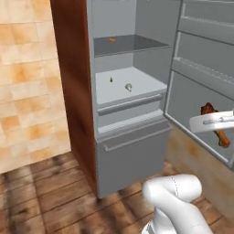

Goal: Transport the chicken drumstick and mushroom to the fridge. Place the chicken drumstick on the rack containing meat and place the mushroom on the rack containing the vegetable, ensuring meats and vegetables are on different racks.

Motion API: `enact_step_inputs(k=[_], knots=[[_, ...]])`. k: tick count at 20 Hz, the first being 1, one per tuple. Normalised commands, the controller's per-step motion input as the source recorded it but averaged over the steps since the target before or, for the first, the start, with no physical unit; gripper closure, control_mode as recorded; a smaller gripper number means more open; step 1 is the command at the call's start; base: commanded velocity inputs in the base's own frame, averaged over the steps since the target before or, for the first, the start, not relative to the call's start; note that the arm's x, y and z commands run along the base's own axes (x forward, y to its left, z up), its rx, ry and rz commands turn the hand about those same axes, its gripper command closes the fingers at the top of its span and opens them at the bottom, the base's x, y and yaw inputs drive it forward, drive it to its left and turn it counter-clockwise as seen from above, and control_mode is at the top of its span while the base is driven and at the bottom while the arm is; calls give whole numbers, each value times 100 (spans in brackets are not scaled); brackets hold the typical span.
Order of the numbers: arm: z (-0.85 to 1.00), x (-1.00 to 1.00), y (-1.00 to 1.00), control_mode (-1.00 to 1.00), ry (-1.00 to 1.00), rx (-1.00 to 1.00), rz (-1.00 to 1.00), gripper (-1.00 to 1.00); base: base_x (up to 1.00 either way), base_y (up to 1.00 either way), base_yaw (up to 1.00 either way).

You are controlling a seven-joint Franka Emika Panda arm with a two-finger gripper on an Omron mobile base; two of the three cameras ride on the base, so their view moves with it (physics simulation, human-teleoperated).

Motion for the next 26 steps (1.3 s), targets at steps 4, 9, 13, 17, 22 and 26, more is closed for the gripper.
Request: enact_step_inputs(k=[4, 9, 13, 17, 22, 26], knots=[[0, 0, 0, 100, 0, 0, 0, 100, 100, 20, -26], [0, 0, 0, 100, 0, 0, 0, 100, 100, -5, -18], [0, 0, 0, 100, 0, 0, 0, 100, 100, -73, -4], [0, 0, 0, 100, 0, 0, 0, 100, 100, -44, 0], [0, 0, 0, 100, 0, 0, 0, 100, 100, 66, -15], [0, 0, 0, 100, 0, 0, 0, 100, 100, 48, -6]])
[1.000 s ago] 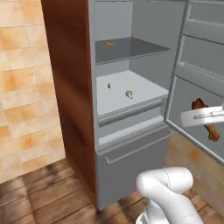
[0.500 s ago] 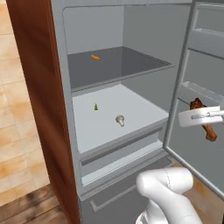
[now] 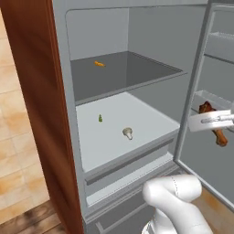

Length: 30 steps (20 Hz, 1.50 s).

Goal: Transport the chicken drumstick and mushroom to the fridge. Place the chicken drumstick on the rack containing meat and place the mushroom on the rack containing the vegetable, ensuring meats and vegetables are on different racks.

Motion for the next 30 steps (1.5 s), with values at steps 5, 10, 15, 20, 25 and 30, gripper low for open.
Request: enact_step_inputs(k=[5, 10, 15, 20, 25, 30], knots=[[0, 0, 0, 100, 0, 0, 0, 100, 100, 20, 22], [0, 0, 0, 100, 0, 0, 0, 100, 85, 10, 20], [5, 77, 0, -100, -1, 0, 13, 100, 20, 0, 3], [25, 93, 0, -100, -8, -1, 9, 100, 0, 0, 0], [28, 94, 1, -100, -17, -6, 2, 100, 0, 0, 0], [22, 100, 1, -100, -12, -4, 0, 100, 0, 0, 0]])
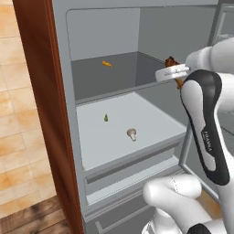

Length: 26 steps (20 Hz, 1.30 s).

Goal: Transport the chicken drumstick and mushroom to the fridge. Place the chicken drumstick on the rack containing meat and place the mushroom on the rack containing the vegetable, ensuring meats and vegetables are on different racks.

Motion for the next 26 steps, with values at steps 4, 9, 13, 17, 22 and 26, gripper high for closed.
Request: enact_step_inputs(k=[4, 9, 13, 17, 22, 26], knots=[[0, 98, 10, -100, 6, -1, 0, 100, 0, 0, 0], [-13, 100, 0, -100, 15, -1, 0, 100, 0, 0, 0], [-37, 98, 0, -100, 3, -2, 0, 100, 0, 0, 0], [-52, 83, 0, -100, 0, -1, 1, 100, 0, 0, 0], [-44, 93, 0, -100, 3, 0, 1, 100, 0, 0, 0], [-41, 100, 4, -100, 28, 0, 0, 100, 0, 0, 0]])
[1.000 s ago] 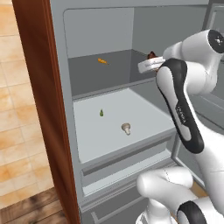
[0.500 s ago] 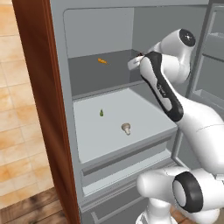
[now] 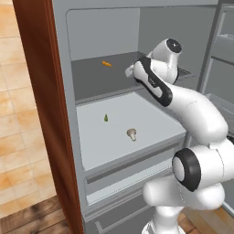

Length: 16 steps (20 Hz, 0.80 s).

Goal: Transport the chicken drumstick and mushroom to the fridge. Place the chicken drumstick on the rack containing meat and place the mushroom on the rack containing the vegetable, ensuring meats and vegetables are on different racks.

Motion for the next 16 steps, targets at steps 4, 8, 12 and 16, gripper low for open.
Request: enact_step_inputs(k=[4, 8, 12, 16], knots=[[-25, 85, 18, -100, 2, 0, 0, 100, 0, 0, 0], [-30, 53, 11, -100, -9, -5, 0, 100, 0, 0, 0], [-49, 28, 17, -100, -15, -8, 0, -100, 0, 0, 0], [-15, 8, 6, -100, -11, -3, 0, -100, 0, 0, 0]])
